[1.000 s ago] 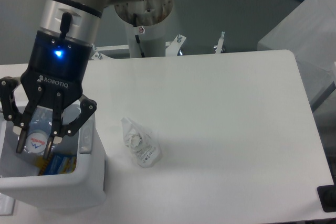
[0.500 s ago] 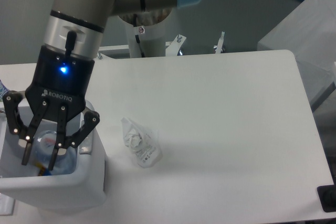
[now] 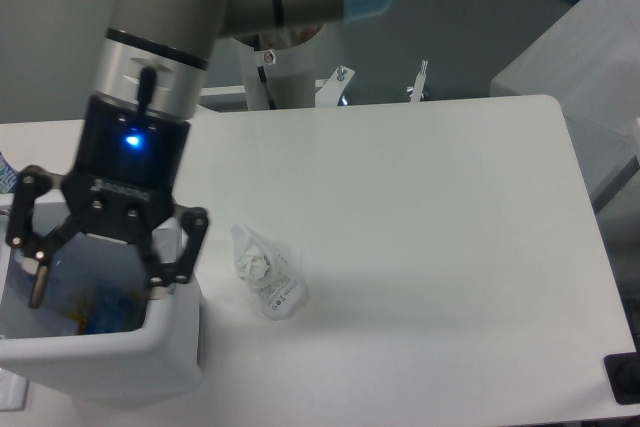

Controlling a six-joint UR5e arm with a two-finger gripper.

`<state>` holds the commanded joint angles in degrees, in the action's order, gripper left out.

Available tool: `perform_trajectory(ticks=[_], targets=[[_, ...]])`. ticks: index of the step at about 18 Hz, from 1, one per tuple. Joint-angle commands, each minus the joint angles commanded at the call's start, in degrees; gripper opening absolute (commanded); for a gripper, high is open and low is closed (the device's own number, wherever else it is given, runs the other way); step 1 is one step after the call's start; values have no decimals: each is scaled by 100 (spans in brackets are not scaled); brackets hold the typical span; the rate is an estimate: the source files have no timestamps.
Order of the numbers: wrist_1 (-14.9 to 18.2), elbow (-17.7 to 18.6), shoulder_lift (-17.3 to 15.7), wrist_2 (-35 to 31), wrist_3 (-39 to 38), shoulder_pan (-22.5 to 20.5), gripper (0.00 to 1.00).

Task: Place the trash in the trash can
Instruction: 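Move the gripper over the crumpled clear plastic wrapper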

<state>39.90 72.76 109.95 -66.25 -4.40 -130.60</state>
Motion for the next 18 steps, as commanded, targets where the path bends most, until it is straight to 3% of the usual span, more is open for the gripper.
perform_trajectory(ticks=[5,12,15,18], targets=[[9,1019,-123,-1248,754,-343,99],[18,2689,-457,-1793,1801,-643,99],[26,3156,-449,-2128,2135,-590,99],[35,3359,-308,-2138,2162,-494,99]])
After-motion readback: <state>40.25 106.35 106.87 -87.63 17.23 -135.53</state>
